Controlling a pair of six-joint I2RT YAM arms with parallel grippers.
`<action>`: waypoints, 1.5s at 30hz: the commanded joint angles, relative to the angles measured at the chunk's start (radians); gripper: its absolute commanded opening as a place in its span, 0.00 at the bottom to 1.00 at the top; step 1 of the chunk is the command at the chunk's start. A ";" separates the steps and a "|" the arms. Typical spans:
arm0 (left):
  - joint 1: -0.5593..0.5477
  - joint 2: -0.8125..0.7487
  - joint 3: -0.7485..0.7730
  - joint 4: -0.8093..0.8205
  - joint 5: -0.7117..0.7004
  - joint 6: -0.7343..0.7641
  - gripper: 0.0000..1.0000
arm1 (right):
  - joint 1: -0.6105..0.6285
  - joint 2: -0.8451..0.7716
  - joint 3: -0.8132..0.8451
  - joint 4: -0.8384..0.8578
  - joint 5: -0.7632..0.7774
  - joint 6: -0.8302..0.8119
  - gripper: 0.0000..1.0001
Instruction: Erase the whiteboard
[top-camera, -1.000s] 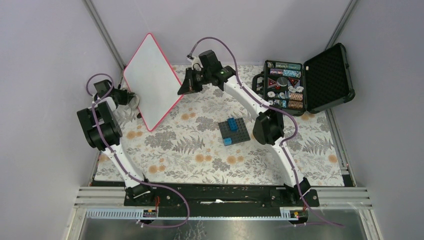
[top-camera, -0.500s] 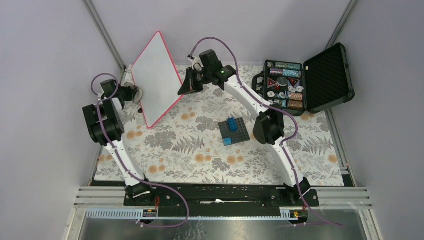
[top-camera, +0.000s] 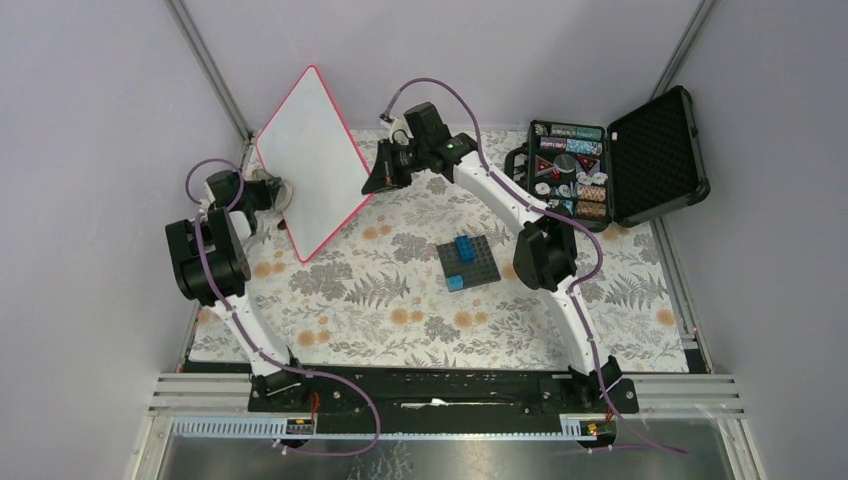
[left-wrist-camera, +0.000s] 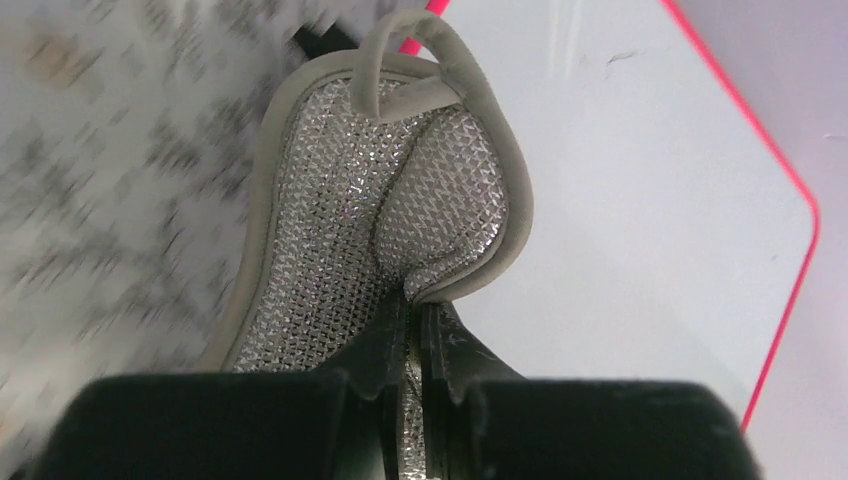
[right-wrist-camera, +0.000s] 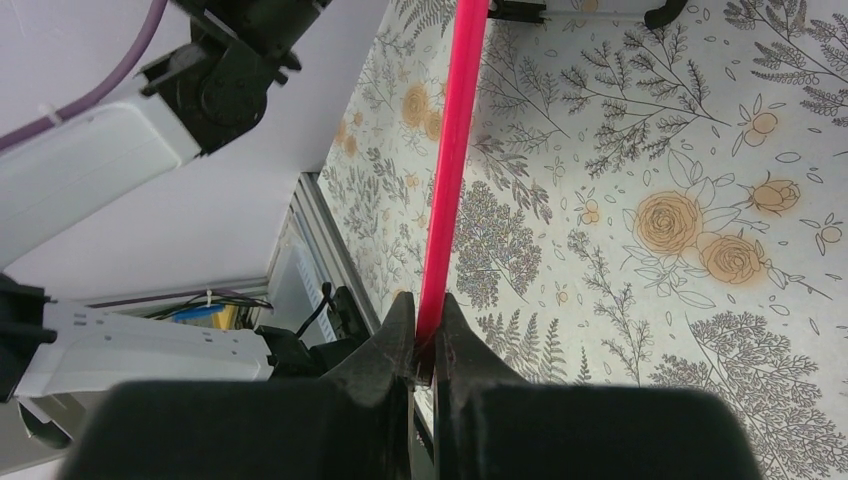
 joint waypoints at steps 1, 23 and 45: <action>0.011 0.137 0.183 0.131 0.042 -0.053 0.00 | 0.034 -0.041 -0.019 0.032 -0.153 -0.068 0.00; -0.009 0.191 0.087 0.279 0.062 -0.076 0.00 | 0.046 -0.016 0.011 0.033 -0.158 -0.055 0.00; 0.077 -0.139 -0.029 -0.193 0.093 0.206 0.00 | 0.026 -0.004 -0.031 0.208 0.001 -0.003 0.40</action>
